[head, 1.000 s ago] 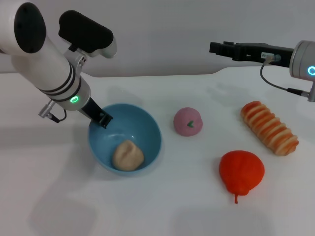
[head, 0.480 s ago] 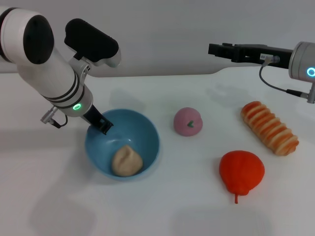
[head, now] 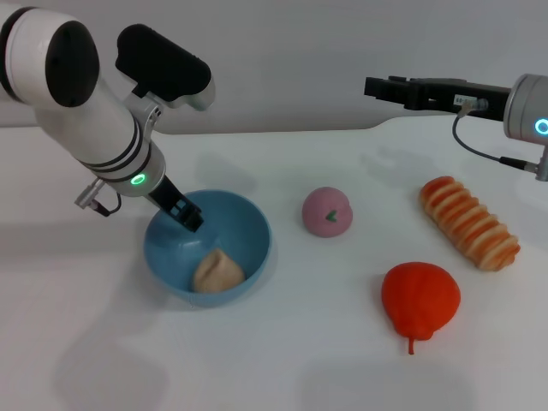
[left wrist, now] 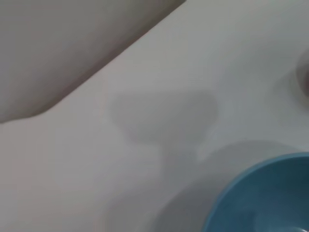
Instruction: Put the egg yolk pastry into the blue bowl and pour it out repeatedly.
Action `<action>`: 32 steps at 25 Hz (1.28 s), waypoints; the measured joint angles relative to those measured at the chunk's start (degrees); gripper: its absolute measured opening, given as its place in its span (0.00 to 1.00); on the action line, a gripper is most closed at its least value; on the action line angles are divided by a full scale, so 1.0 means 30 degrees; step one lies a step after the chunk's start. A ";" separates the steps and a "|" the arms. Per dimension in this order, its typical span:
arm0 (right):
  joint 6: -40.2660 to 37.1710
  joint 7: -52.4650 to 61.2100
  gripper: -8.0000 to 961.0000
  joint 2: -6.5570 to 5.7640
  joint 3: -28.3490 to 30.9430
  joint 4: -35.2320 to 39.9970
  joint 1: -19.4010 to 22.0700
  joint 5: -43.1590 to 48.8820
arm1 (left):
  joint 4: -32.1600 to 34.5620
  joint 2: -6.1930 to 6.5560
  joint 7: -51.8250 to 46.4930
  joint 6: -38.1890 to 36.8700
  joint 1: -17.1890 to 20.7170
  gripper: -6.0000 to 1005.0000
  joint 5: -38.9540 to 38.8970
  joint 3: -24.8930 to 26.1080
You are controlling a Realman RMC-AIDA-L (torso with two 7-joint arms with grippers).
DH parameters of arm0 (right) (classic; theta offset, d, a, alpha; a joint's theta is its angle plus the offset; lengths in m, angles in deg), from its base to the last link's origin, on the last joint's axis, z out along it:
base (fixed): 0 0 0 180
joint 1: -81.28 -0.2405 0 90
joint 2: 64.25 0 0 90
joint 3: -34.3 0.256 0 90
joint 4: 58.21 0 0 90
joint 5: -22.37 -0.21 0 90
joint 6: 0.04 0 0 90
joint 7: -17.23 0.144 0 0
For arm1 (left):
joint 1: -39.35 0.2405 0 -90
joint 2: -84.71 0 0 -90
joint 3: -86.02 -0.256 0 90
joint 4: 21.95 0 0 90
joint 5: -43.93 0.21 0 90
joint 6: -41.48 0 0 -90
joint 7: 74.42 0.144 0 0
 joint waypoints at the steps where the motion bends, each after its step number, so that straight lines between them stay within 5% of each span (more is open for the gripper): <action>1: 0.0017 0.0000 0.45 -0.0002 -0.0001 0.0000 0.0019 0.0006 | -0.0079 0.0009 -0.0006 0.0018 0.0000 0.40 0.0002 -0.0052; 4: 0.0038 0.0000 0.45 -0.0023 0.0028 0.0000 0.0088 0.0006 | -0.0327 0.0028 -0.0153 0.0111 0.0011 0.50 0.0143 -0.0353; 13: 0.0887 -0.2041 0.45 -0.0071 0.0234 -0.0003 0.0634 0.0132 | -0.2630 0.0061 -0.2502 -0.1165 0.0660 0.50 0.2174 -0.1315; 23: 0.1971 -0.7922 0.45 0.0037 0.0316 -0.0260 0.2123 -0.4117 | -0.4649 -0.0011 -0.3746 -0.8947 0.3474 0.50 0.1929 -0.1652; 32: 0.1892 -1.7605 0.50 0.0059 0.0521 -0.3938 0.2641 -1.2302 | -0.3855 -0.0049 -0.5475 -1.7390 0.5502 0.70 0.0665 -0.4632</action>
